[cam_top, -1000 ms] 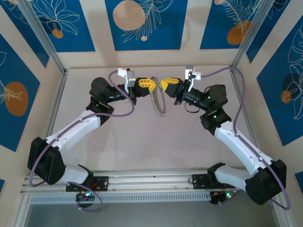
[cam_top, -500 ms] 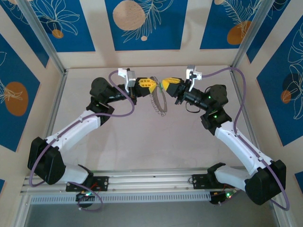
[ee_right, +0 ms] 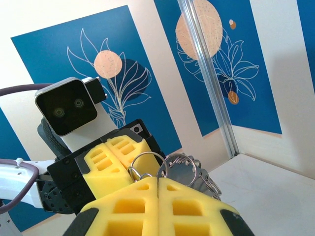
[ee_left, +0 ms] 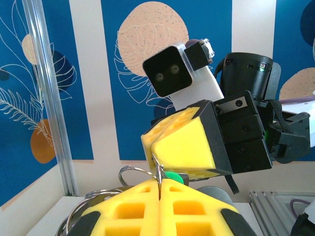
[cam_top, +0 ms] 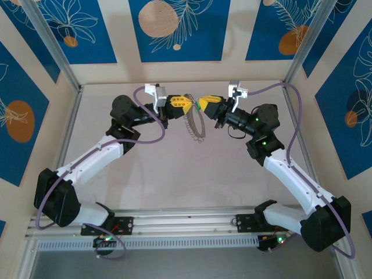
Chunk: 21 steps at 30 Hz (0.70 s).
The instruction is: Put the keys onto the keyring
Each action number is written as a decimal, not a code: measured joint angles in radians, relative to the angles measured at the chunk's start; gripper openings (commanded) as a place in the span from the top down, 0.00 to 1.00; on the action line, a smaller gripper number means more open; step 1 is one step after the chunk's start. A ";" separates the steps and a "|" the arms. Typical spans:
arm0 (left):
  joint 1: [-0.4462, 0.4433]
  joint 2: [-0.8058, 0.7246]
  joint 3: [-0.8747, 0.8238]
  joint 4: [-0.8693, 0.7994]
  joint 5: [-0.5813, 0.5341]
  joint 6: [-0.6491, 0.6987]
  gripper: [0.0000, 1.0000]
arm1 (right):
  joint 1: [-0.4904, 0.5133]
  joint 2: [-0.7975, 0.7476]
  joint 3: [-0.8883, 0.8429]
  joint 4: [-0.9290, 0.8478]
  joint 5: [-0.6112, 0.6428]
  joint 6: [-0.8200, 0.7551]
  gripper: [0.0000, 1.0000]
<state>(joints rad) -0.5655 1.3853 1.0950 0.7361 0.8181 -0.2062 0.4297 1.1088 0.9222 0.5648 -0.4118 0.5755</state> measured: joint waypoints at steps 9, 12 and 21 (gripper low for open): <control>0.000 0.000 0.000 0.005 -0.007 0.000 1.00 | 0.006 0.008 0.000 -0.005 -0.008 -0.001 1.00; 0.000 0.000 0.000 0.007 -0.008 0.000 1.00 | 0.007 0.008 0.000 -0.008 -0.007 -0.001 1.00; -0.001 0.000 0.000 0.022 -0.026 0.000 1.00 | 0.007 0.008 -0.002 -0.019 -0.009 0.000 1.00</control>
<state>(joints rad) -0.5663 1.3853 1.0950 0.7578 0.7918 -0.2066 0.4366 1.1168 0.9207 0.5453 -0.4210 0.5755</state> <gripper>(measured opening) 0.048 0.058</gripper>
